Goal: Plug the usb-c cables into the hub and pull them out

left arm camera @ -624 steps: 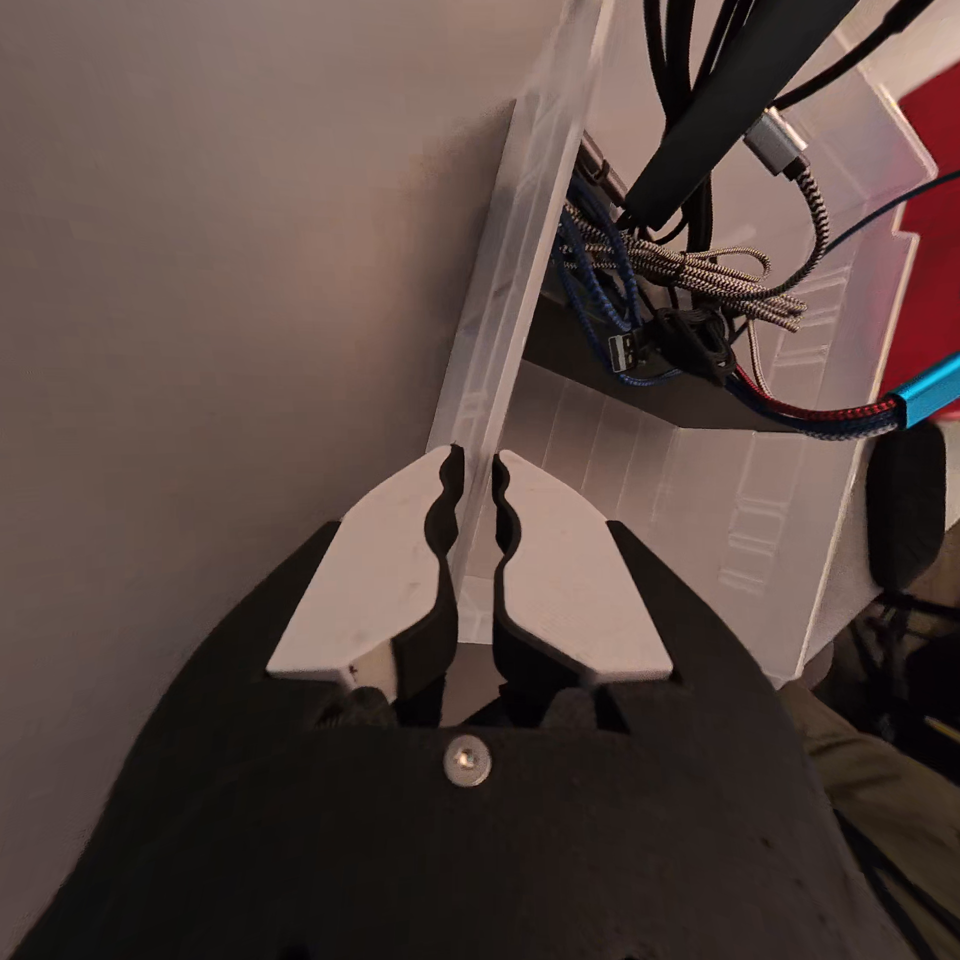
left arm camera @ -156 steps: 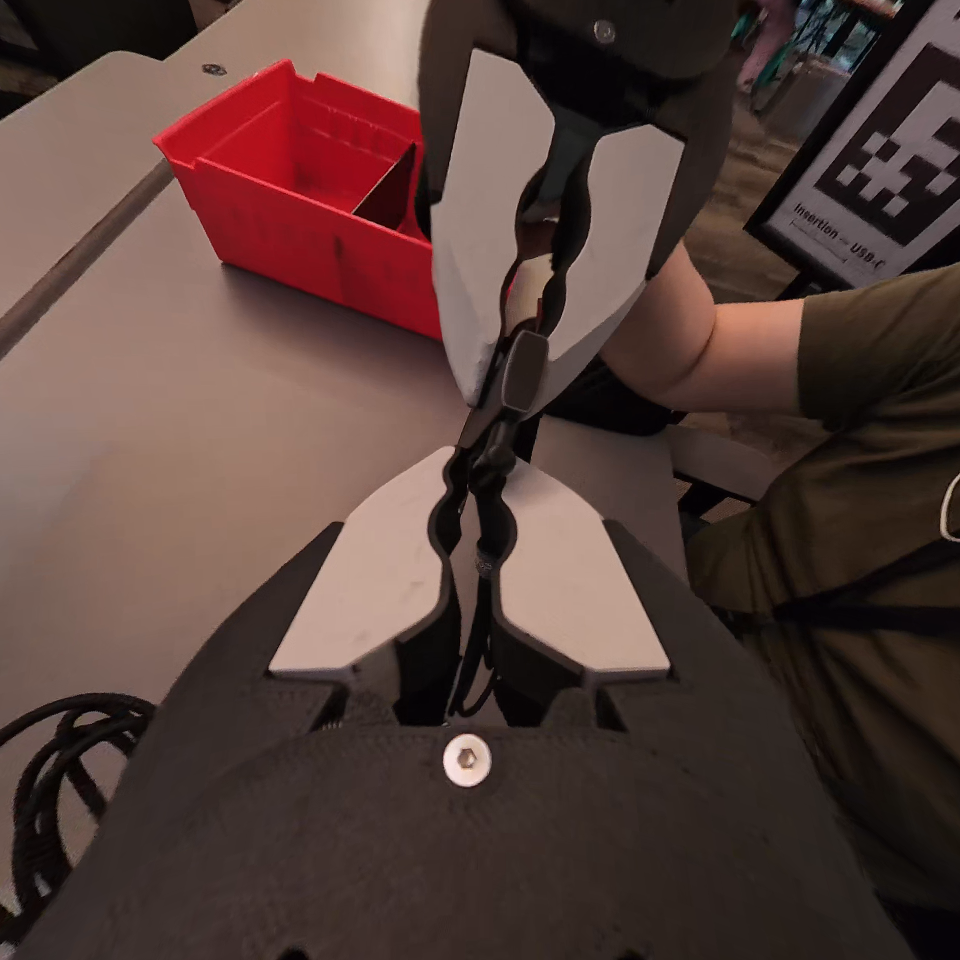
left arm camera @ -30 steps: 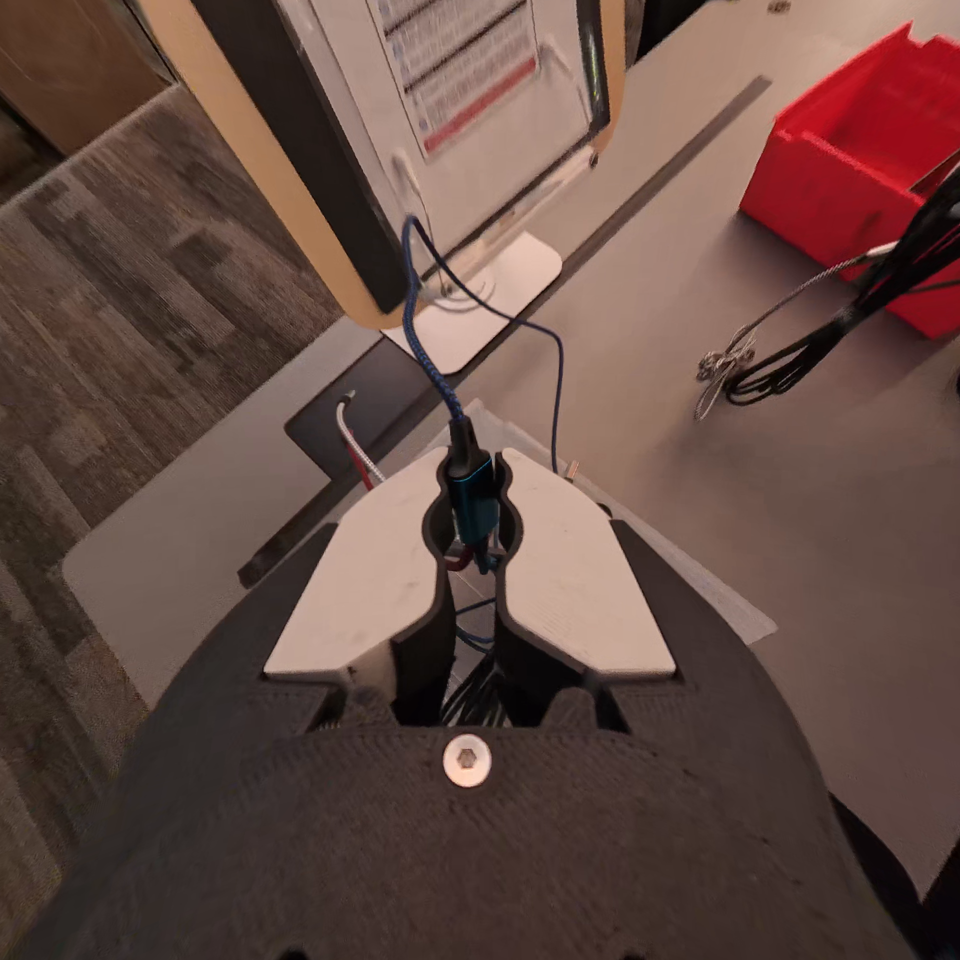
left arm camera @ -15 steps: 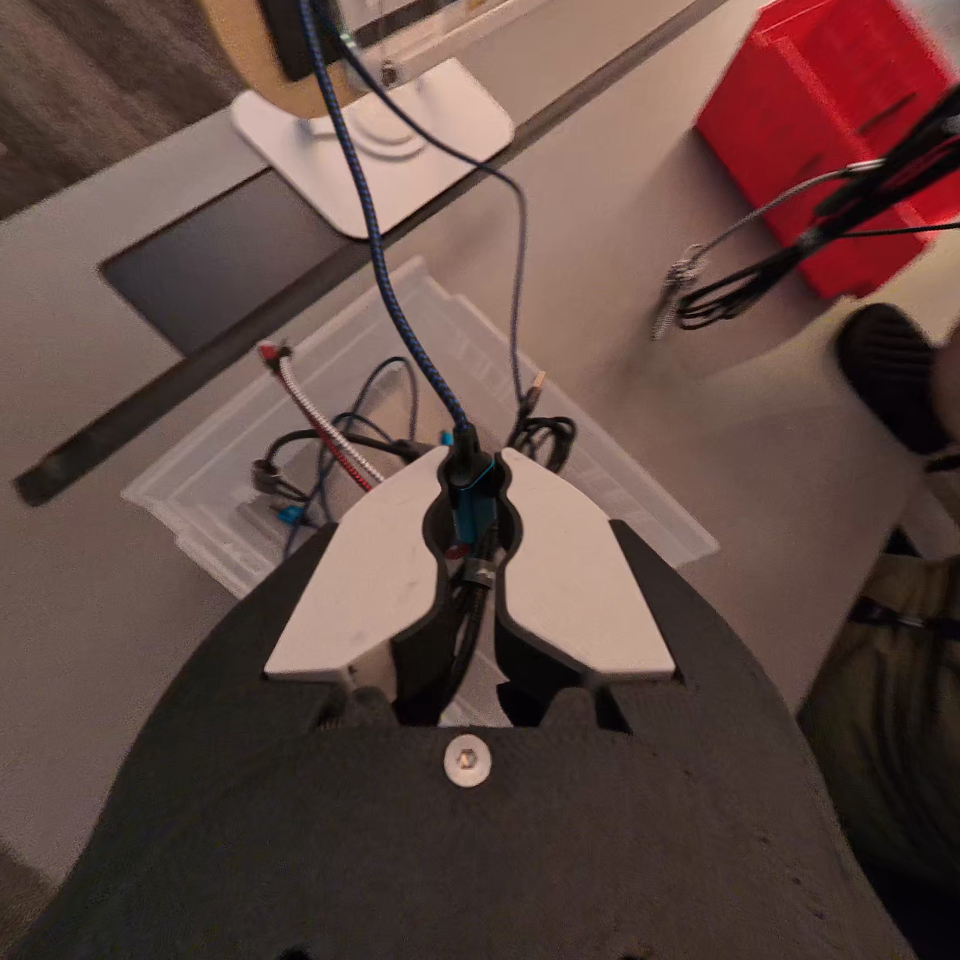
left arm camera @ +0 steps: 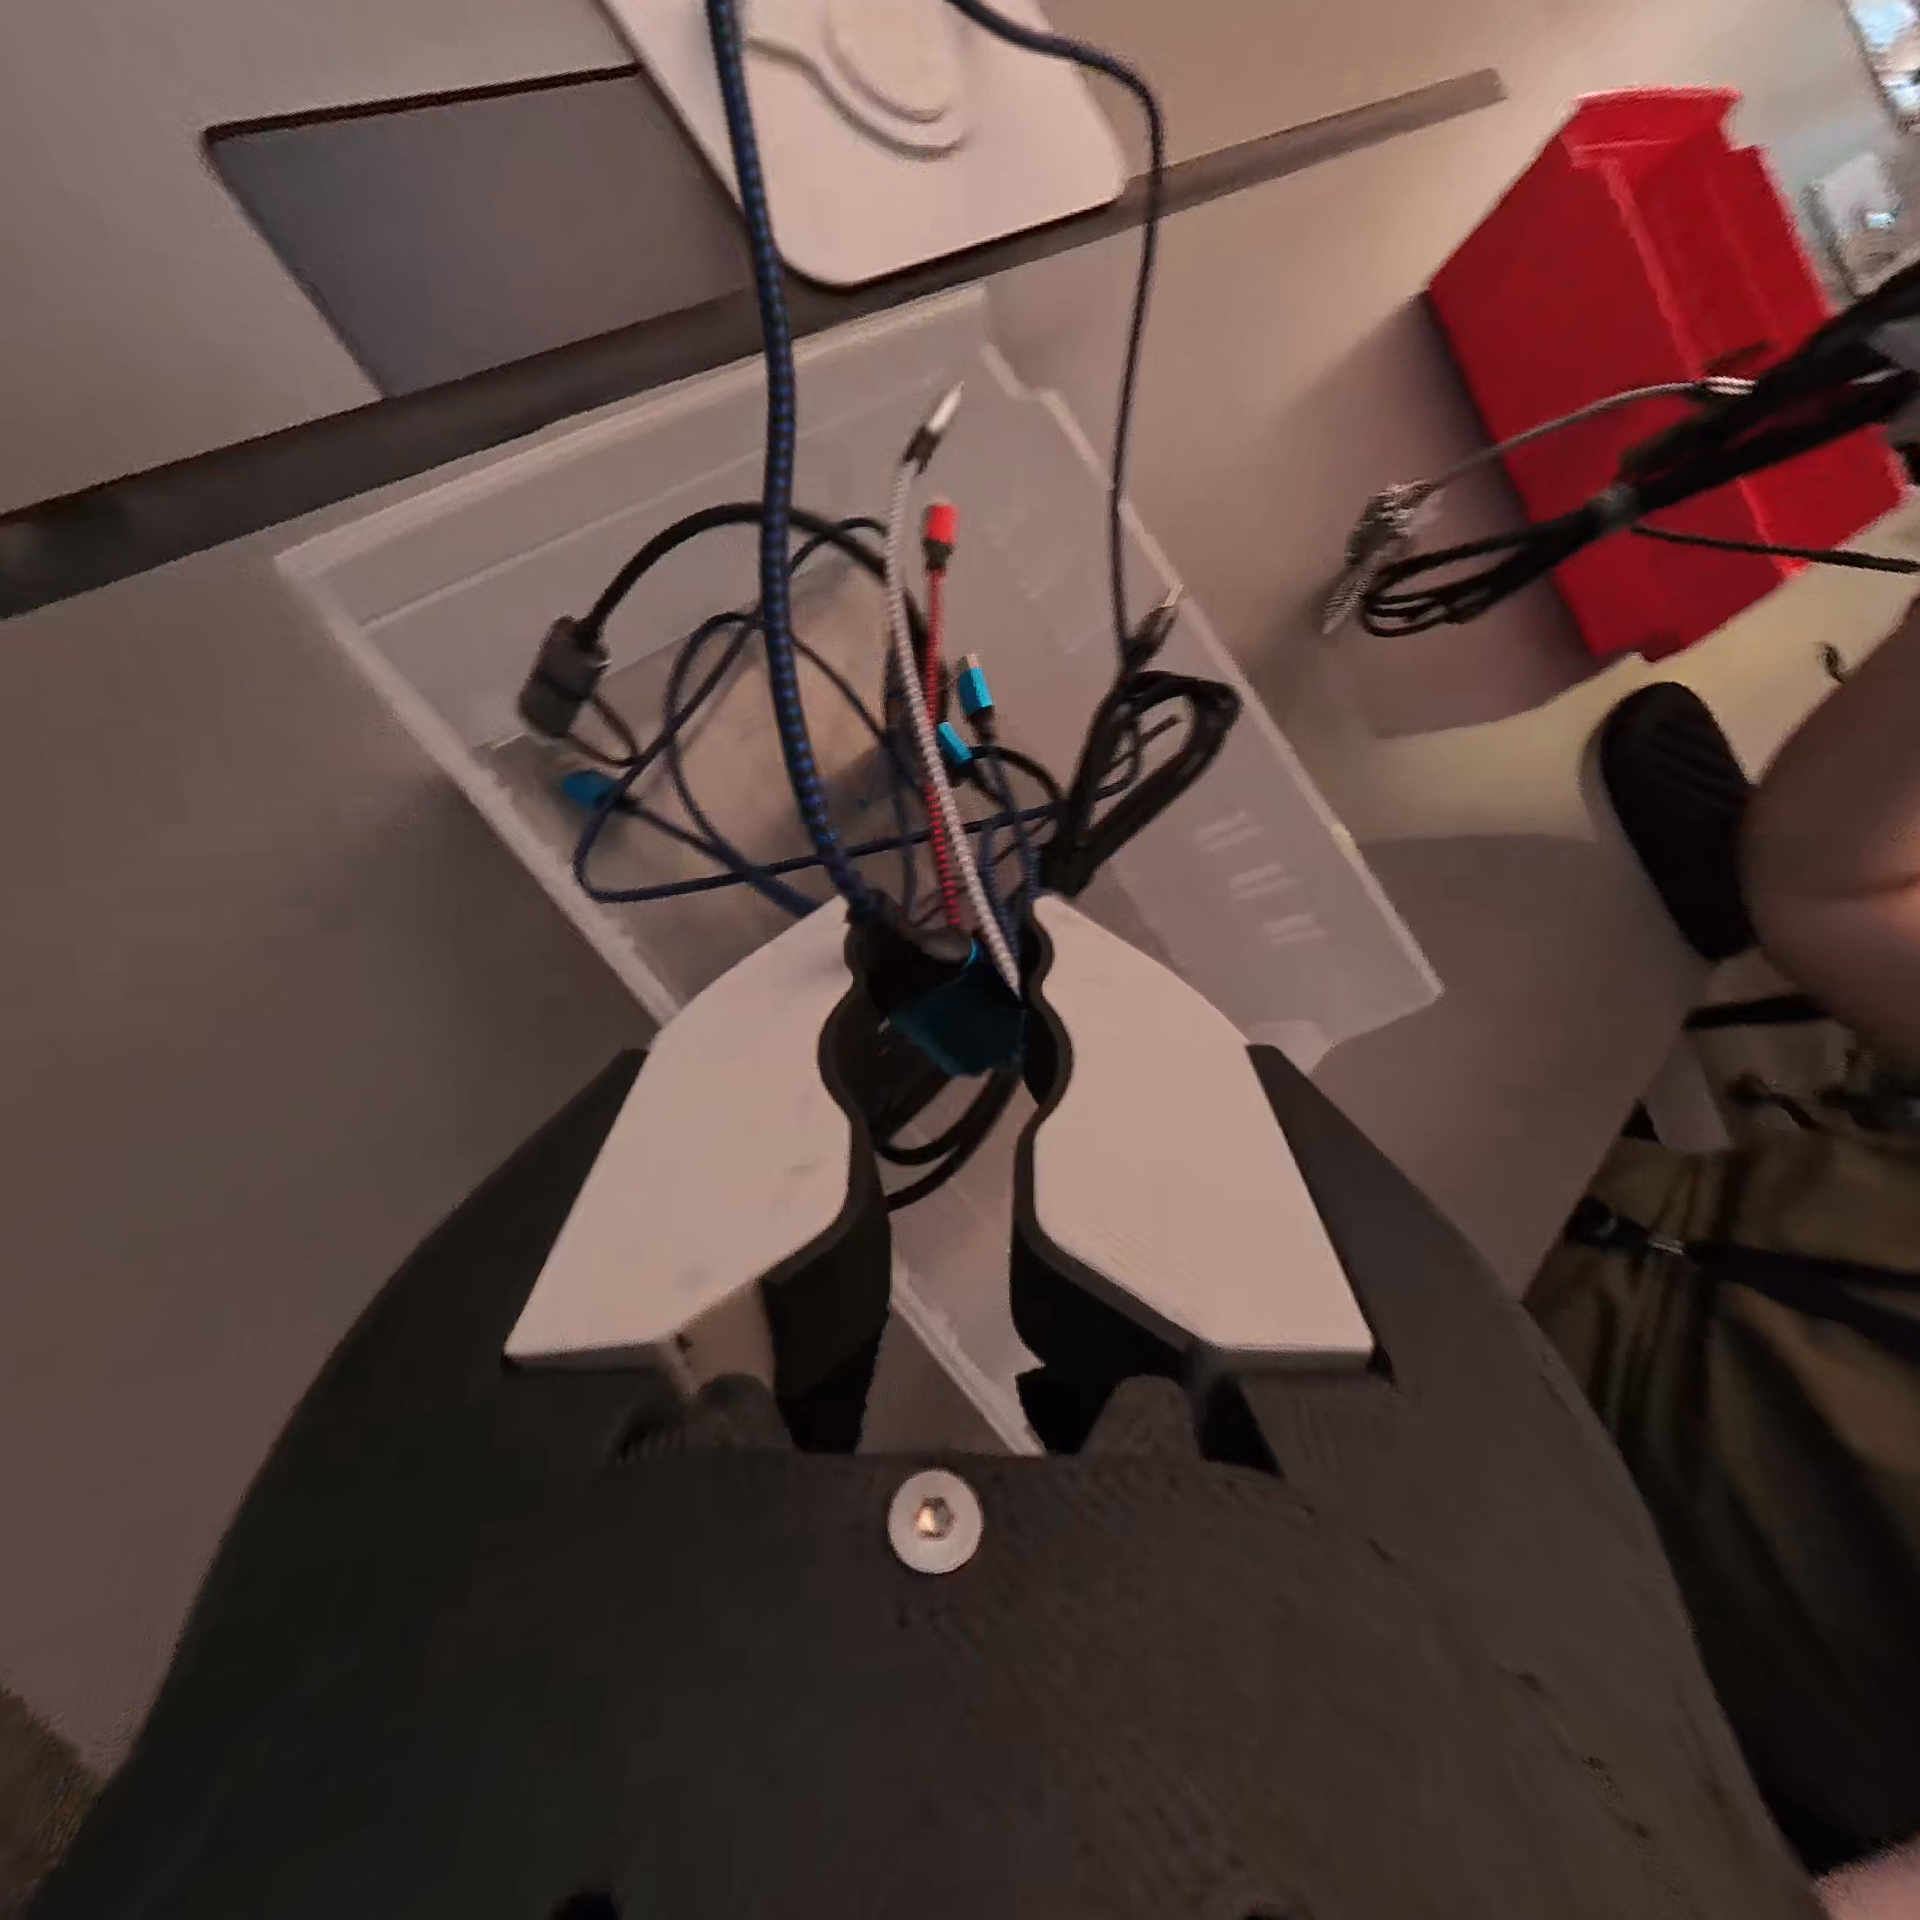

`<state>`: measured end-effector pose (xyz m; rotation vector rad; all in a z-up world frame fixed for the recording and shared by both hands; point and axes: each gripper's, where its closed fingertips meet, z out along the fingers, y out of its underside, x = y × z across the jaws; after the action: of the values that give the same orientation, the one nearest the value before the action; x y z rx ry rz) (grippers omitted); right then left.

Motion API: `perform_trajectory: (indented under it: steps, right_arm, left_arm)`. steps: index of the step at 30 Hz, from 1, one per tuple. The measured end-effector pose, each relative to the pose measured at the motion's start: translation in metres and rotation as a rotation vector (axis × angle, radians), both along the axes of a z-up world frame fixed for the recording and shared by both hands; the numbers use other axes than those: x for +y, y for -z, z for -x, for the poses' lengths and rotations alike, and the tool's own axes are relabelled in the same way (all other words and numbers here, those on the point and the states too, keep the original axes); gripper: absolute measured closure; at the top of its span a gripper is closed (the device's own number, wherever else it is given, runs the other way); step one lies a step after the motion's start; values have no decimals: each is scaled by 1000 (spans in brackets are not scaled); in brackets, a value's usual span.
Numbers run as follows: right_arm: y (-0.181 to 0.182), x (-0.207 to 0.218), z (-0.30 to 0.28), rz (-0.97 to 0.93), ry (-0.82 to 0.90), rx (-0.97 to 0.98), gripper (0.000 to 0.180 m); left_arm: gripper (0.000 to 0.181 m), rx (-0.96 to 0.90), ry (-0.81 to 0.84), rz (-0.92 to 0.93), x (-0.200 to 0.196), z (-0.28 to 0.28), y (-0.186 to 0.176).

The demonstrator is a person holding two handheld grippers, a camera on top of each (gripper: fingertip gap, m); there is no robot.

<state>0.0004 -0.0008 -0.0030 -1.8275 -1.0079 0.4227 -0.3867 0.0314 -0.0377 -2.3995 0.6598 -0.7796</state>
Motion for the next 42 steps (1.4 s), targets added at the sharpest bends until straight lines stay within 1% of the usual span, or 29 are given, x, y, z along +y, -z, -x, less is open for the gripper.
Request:
perform_trajectory:
  steps: [2, 4, 7, 10, 13, 15, 17, 19, 21, 24, 27, 29, 31, 34, 36, 38, 40, 41, 42]
  right_arm:
    - [2, 1, 1, 0, 1, -10, 170]
    - [5, 2, 1, 2, 3, -17, 170]
    - [6, 3, 0, 3, 7, -20, 169]
    - [7, 4, 0, 7, 7, -22, 170]
    - [7, 2, 1, 16, -1, -15, 170]
    - [6, 0, 3, 28, -18, 2, 169]
    - [4, -2, 4, 44, -35, 29, 170]
    - [2, -4, 5, 65, -53, 61, 170]
    - [0, -6, 6, 87, -72, 96, 170]
    - [-1, -9, 8, 113, -108, 130, 170]
    - [-5, -19, 13, 131, -184, 163, 170]
    - [-10, -31, 19, 145, -267, 194, 170]
    - [-18, -46, 26, 162, -372, 245, 170]
    - [-32, -82, 33, 172, -604, 308, 170]
    - [-38, -105, 34, 184, -737, 329, 169]
    - [-43, -127, 36, 170, -871, 337, 169]
    - [-44, -146, 40, 179, -975, 342, 169]
    - [-46, -154, 43, 193, -1019, 356, 169]
    - [-47, -161, 47, 210, -1056, 370, 170]
  left_arm:
    - [152, 24, -32, -3, 3, 6, 5]
    - [141, 23, -52, -16, 6, 9, 5]
    - [127, 7, -69, -20, 6, 13, 4]
    - [122, -18, -81, -21, 4, 18, 1]
    - [120, -56, -81, -21, 0, 22, -4]
    - [117, -63, -95, -48, -1, 28, -9]
    - [116, -93, -112, -95, -1, 32, -21]
    - [117, -173, -104, -170, -3, 25, -41]
    - [124, -307, -5, -247, -16, 0, -68]
    - [126, -427, 165, -358, -44, -50, -102]
    - [127, -488, 338, -378, -78, -112, -115]
    - [126, -497, 434, -351, -100, -155, -110]
    - [126, -483, 509, -365, -117, -194, -101]
    - [126, -479, 596, -373, -132, -241, -86]
    - [125, -484, 672, -314, -141, -265, -72]
    - [118, -454, 781, -197, -152, -286, -50]
    - [121, -415, 892, -111, -163, -305, -25]
    - [121, -441, 937, -94, -169, -316, -19]
    - [122, -507, 990, -73, -178, -326, -20]
